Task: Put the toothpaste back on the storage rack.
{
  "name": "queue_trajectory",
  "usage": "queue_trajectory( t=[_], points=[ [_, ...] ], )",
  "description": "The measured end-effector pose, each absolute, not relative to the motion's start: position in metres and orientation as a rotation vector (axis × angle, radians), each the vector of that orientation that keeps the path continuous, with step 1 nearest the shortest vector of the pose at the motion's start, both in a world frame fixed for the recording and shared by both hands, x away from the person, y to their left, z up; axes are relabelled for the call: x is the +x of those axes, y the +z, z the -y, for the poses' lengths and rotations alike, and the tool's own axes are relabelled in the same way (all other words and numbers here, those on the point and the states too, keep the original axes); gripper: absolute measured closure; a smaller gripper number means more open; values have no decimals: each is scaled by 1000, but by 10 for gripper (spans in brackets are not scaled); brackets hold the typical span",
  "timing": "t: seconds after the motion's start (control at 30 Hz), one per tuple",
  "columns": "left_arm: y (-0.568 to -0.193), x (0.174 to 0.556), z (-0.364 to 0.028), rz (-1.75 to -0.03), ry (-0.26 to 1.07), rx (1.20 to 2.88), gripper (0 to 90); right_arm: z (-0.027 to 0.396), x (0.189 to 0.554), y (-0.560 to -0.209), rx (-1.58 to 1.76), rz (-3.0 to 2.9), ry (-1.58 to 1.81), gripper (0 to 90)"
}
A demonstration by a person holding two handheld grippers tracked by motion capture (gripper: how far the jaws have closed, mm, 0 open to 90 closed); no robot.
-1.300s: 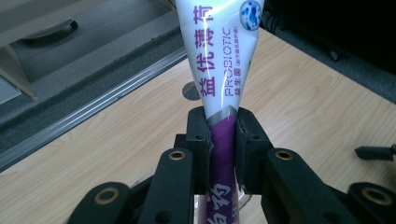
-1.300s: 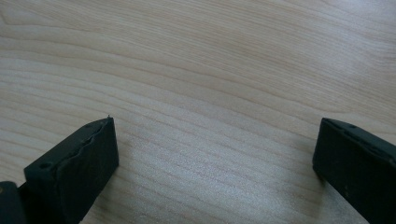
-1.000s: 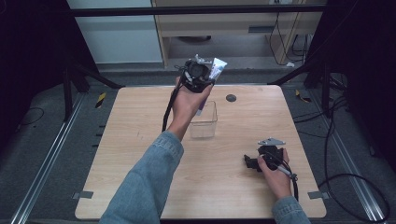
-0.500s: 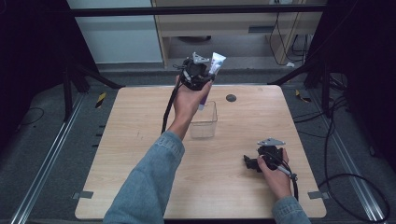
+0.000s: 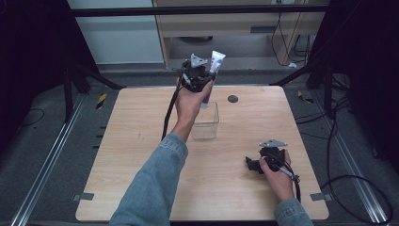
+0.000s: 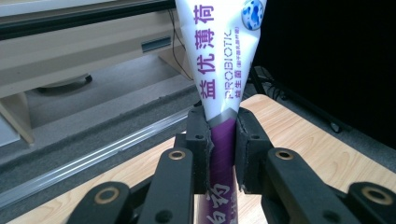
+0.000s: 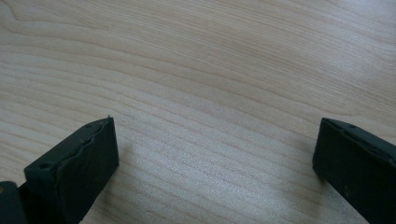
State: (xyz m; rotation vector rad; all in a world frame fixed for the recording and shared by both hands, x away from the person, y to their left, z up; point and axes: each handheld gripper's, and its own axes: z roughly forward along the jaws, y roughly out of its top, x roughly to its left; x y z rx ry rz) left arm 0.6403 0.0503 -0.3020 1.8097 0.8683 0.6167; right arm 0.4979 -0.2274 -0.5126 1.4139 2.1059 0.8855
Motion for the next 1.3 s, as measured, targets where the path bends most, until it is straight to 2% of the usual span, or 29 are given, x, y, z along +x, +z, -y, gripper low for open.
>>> queue_trajectory(
  t=[0.57, 1.3],
  points=[
    [-317, 641, -57, -852, 626, 1701, 776, 227, 498, -513, 1416, -2111, 888, 5],
    [-345, 632, -58, -832, 638, 1754, 776, 227, 497, -512, 1427, -2112, 894, 5]
  ],
)
